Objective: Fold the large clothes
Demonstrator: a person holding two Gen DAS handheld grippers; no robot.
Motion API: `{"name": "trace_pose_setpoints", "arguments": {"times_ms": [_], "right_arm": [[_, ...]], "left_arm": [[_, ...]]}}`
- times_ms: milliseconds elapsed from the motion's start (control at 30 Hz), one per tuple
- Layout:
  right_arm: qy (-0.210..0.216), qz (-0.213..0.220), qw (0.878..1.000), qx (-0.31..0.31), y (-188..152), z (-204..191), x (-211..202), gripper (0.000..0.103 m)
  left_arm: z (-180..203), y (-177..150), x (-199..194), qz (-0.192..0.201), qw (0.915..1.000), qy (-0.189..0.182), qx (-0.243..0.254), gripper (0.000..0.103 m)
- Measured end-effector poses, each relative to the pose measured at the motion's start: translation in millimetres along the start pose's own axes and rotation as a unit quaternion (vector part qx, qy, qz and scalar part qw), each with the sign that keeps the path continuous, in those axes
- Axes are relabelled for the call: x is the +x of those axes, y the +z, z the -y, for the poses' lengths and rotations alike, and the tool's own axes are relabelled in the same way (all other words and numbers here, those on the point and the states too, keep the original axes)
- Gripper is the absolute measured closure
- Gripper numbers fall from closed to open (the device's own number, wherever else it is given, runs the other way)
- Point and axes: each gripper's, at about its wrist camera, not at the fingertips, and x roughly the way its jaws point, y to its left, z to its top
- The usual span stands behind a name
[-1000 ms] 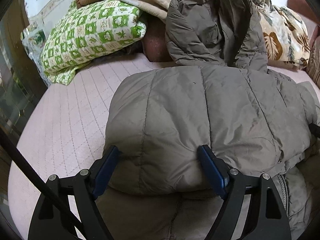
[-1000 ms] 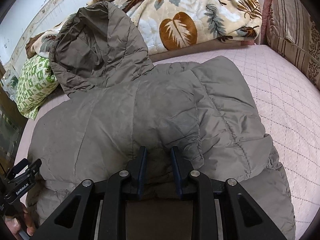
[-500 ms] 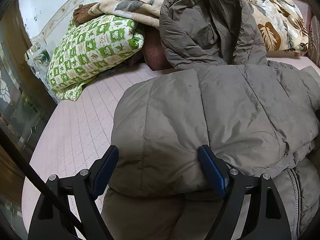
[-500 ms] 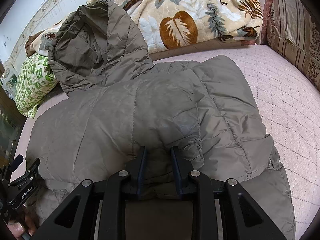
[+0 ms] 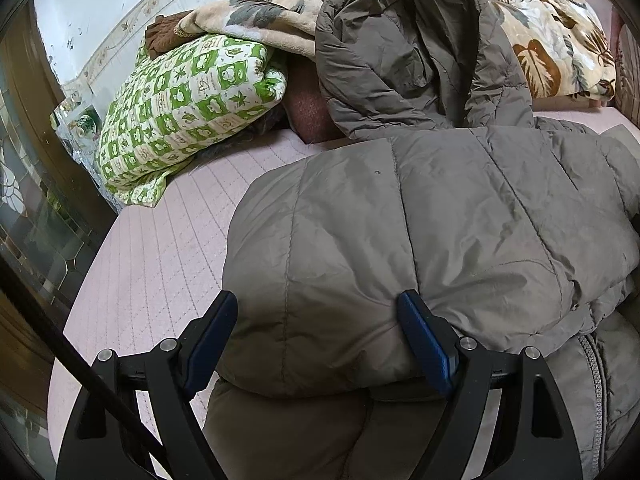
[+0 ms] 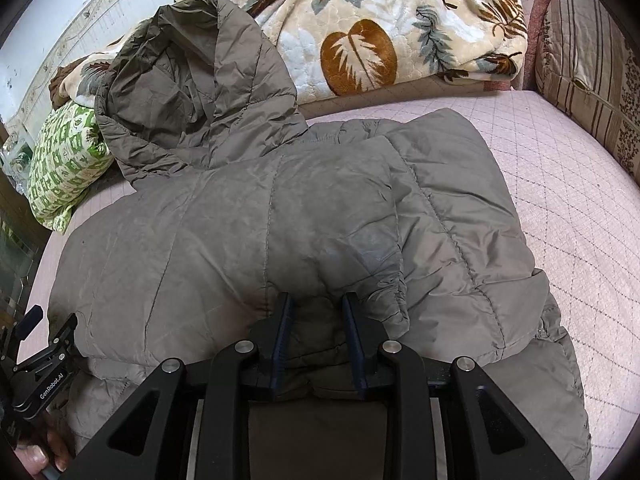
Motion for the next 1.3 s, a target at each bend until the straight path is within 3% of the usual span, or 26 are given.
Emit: {"name": "trace_pose_setpoints", "arguments": {"times_ms": [1300], "right_arm": [[-0.010,0.001,1.000,-0.011,-2.0,-3.4,1.1,0.072]], "left_arm": [[7.0,0.7,-5.9,0.019,0.9995,0.020,0.015,0.021]]}}
